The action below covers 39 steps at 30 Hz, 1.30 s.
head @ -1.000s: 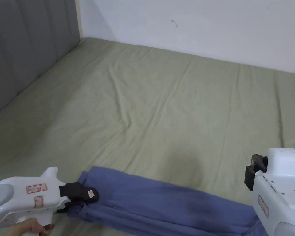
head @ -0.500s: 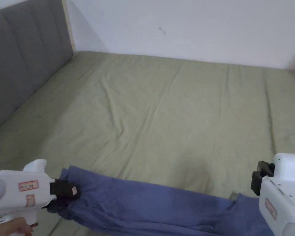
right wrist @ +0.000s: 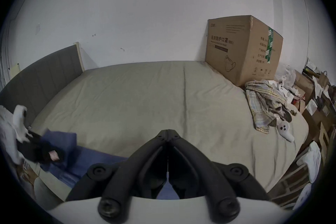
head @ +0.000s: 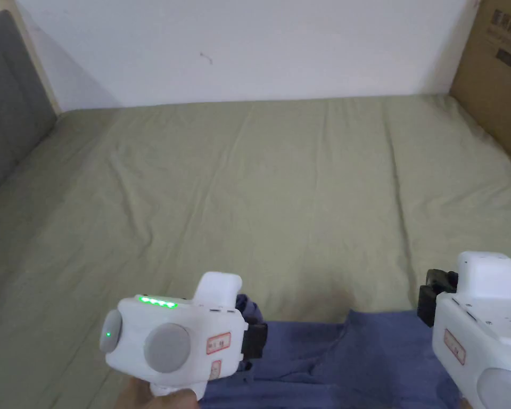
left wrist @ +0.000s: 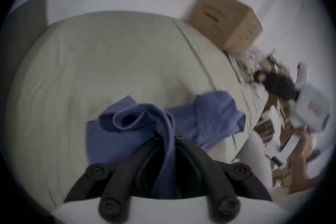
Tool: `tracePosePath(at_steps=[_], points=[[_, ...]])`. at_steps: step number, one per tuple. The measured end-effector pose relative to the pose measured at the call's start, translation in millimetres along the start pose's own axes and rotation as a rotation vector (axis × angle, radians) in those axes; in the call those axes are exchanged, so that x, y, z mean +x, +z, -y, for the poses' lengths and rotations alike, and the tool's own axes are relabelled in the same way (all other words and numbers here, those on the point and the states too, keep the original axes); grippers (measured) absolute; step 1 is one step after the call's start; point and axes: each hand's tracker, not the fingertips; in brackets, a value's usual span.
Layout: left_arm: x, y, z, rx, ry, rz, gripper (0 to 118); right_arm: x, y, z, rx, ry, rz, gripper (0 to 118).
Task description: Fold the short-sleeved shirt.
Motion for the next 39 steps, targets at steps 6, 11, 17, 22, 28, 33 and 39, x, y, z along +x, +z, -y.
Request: tracePosePath(at_steps=[6,11,17,22,28,33,39], points=[[29,-44,20,-0.077,-0.019,0.009,99,25,0,8,-0.027,-0.068,0.002,1],[4,-22,16,-0.024,0.140,0.012,99,26,-3,12,-0.042,-0.064,-0.001,1],[-40,20,11,0.138,0.331,-0.005,41,20,-7,14,-0.053,-0.056,-0.031,1],[-57,-12,22,-0.009,0.317,-0.109,3,17,-7,14,-0.051,-0.051,-0.042,1],[-20,-55,42,-0.118,0.344,0.034,3,22,-8,13,-0.049,-0.051,-0.033,1],[18,-62,35,-0.125,0.238,0.003,3,27,-6,14,-0.049,-0.061,-0.021,1],[33,-56,35,-0.118,0.213,0.092,3,28,-4,15,-0.054,-0.067,-0.019,1]])
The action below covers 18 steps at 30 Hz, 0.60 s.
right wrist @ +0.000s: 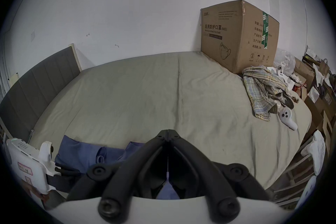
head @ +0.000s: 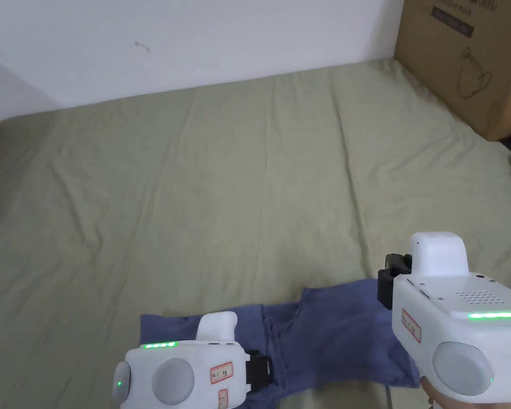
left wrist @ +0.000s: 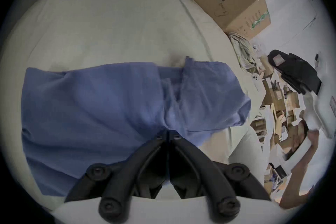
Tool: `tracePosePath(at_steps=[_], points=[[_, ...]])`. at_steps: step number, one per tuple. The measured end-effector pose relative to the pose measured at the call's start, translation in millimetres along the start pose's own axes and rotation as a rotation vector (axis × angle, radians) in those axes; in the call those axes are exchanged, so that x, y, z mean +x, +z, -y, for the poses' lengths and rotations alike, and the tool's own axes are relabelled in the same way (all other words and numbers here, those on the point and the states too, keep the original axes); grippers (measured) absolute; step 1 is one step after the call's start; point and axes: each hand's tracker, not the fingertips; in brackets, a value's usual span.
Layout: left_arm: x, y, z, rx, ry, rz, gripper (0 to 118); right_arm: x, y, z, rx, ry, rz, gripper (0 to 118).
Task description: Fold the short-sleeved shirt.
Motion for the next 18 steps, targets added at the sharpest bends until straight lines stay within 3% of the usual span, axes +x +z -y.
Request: tracePosePath(at_steps=[5,10,18], points=[[1,5,1,-0.007,-0.035,0.003,3,-1,8,-2,0.000,-0.003,-0.008,1],[-36,65,-10,0.134,0.039,0.089,3,-6,15,-5,0.017,0.004,-0.005,1],[-156,130,17,0.268,0.296,0.095,3,-38,14,-8,0.023,0.077,-0.011,1]])
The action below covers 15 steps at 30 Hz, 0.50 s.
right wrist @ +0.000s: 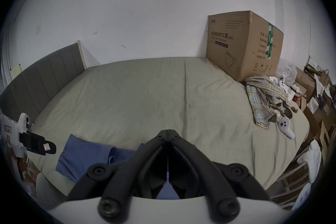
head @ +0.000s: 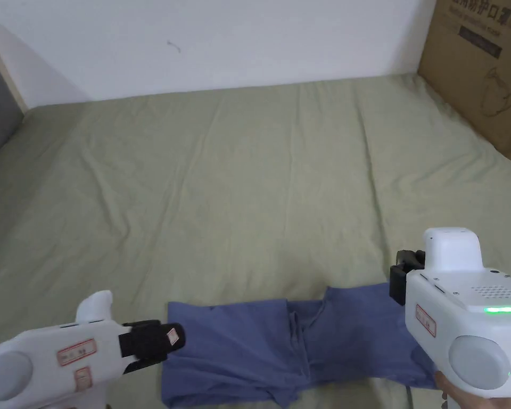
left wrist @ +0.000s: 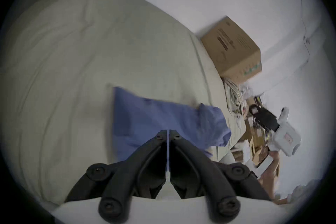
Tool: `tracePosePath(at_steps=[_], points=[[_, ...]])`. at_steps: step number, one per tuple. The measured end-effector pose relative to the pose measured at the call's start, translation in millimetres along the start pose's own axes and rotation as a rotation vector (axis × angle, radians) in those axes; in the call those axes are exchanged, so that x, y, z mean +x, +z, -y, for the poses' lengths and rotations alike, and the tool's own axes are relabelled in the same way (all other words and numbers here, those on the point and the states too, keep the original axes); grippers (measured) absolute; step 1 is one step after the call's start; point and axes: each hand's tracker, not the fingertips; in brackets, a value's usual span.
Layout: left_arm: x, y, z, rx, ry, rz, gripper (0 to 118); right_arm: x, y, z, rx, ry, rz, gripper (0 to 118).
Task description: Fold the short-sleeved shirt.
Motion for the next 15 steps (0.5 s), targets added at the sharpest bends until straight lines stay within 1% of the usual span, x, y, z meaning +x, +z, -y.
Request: tracePosePath(at_steps=[2,5,6,7,8,9,10,11,12,15], points=[[-25,6,9,-0.007,0.074,0.029,3,-8,-3,-1,-0.011,0.011,-0.007,1],[-51,12,19,0.038,0.095,-0.050,4,-20,-9,-2,-0.025,0.027,-0.011,1],[-59,13,20,0.053,0.116,-0.041,8,-24,-11,-4,-0.030,0.034,-0.006,1],[-64,13,20,0.052,0.152,-0.005,25,-27,-13,-6,-0.034,0.044,-0.005,1],[-68,12,18,0.044,0.183,0.028,48,-31,-15,-7,-0.036,0.053,-0.005,1],[-69,9,17,0.032,0.198,0.060,77,-35,-16,-9,-0.036,0.062,-0.003,1],[-69,4,16,0.020,0.194,0.075,103,-38,-17,-11,-0.035,0.071,-0.004,1],[-69,-3,15,0.006,0.181,0.086,113,-43,-18,-12,-0.035,0.080,-0.007,1],[-67,-10,14,0.003,0.171,0.089,116,-46,-18,-14,-0.033,0.090,-0.012,1],[-68,-35,12,-0.014,0.187,0.123,116,-56,-21,-16,-0.043,0.102,-0.034,1]])
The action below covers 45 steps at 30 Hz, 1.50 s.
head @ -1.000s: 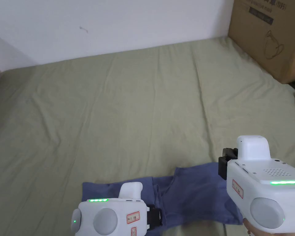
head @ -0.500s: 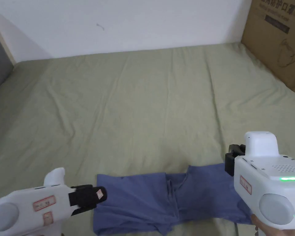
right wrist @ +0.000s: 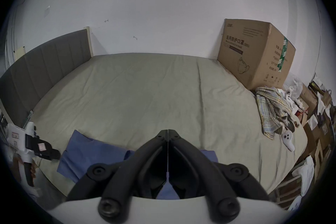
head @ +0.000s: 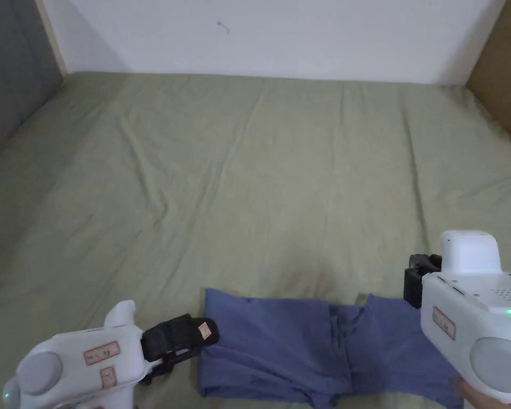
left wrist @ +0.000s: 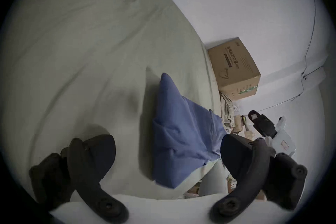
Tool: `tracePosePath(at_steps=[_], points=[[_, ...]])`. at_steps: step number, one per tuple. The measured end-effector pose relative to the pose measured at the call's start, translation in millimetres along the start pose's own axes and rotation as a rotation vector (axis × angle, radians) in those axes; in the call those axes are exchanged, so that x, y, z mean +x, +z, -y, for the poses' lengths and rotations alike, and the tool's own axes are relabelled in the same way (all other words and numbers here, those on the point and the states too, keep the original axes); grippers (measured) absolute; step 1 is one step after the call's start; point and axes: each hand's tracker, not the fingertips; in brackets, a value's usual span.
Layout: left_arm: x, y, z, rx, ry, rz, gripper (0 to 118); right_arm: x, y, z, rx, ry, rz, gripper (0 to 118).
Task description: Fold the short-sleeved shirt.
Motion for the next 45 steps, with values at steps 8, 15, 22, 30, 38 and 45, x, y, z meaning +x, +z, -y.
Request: tracePosePath(at_steps=[8,15,22,30,38,45], points=[[0,-34,-3,-0.053,0.110,0.158,111,-12,-7,3,-0.033,0.015,-0.031,1],[-10,-34,-12,-0.133,0.107,0.103,7,-22,-14,8,-0.066,-0.026,-0.066,1],[-32,16,-27,-0.110,0.069,0.026,7,-22,-11,8,-0.063,-0.025,-0.067,1],[-45,83,-40,-0.031,0.065,-0.114,7,-18,-8,11,-0.059,-0.046,-0.067,1],[17,88,-38,-0.022,0.008,-0.207,7,-12,-3,14,-0.030,-0.041,-0.055,1],[147,67,-23,-0.018,-0.221,-0.216,7,17,3,16,-0.010,-0.104,-0.057,1]])
